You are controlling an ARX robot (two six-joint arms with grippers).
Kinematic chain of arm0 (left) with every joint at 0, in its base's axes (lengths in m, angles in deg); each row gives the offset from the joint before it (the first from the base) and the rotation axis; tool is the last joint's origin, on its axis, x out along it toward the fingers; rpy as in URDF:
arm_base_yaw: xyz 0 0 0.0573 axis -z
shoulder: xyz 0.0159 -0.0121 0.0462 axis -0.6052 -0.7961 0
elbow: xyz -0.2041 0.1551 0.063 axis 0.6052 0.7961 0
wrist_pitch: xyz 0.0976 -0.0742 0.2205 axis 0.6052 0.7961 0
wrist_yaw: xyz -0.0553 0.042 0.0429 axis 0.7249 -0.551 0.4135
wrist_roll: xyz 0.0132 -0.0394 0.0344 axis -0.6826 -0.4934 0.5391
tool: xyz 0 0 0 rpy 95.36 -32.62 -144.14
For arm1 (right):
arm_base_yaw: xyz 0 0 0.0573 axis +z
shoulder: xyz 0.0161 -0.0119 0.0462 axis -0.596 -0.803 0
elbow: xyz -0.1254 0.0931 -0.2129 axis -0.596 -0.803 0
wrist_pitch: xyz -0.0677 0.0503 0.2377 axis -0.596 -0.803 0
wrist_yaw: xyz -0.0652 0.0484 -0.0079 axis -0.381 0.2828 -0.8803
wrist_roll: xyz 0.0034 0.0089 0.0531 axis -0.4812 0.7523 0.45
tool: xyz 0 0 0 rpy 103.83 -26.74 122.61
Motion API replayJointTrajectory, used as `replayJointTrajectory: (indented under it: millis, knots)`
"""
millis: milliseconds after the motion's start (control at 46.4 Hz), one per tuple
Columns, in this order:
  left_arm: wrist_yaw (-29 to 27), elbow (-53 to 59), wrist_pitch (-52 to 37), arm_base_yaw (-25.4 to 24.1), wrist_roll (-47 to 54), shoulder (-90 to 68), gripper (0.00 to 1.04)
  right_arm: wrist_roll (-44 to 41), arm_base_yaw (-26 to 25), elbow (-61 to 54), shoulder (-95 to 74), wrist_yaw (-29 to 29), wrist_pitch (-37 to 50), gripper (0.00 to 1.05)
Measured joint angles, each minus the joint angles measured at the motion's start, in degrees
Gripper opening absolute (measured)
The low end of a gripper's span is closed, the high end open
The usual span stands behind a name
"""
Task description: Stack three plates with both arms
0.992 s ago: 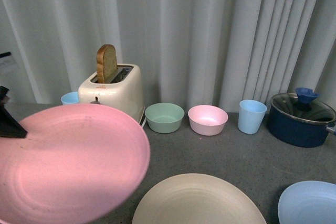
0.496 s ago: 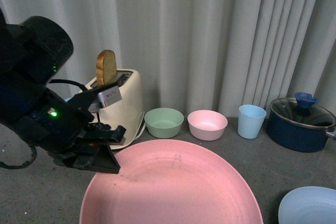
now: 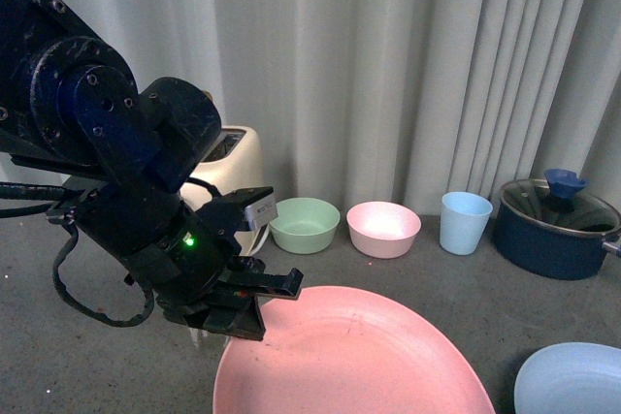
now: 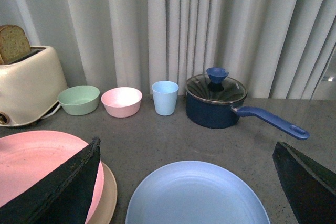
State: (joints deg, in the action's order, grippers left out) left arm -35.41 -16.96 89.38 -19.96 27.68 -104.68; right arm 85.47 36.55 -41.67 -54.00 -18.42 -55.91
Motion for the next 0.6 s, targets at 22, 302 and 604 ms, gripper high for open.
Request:
replayJointTrajectory:
  millis: [22, 302, 604]
  knots:
    - [-0.15, -0.11, -0.24, 0.04, -0.11, -0.26, 0.03, 0.00, 0.00, 0.00, 0.00, 0.00, 0.00, 0.97]
    - [-0.68, -1.38, -3.19, 0.79, -2.71, -2.95, 0.03, 0.00, 0.00, 0.00, 0.00, 0.00, 0.00, 0.97]
    - [-0.74, -1.29, -5.66, 0.87, -3.76, -4.46, 0.03, 0.00, 0.00, 0.00, 0.00, 0.00, 0.00, 0.97]
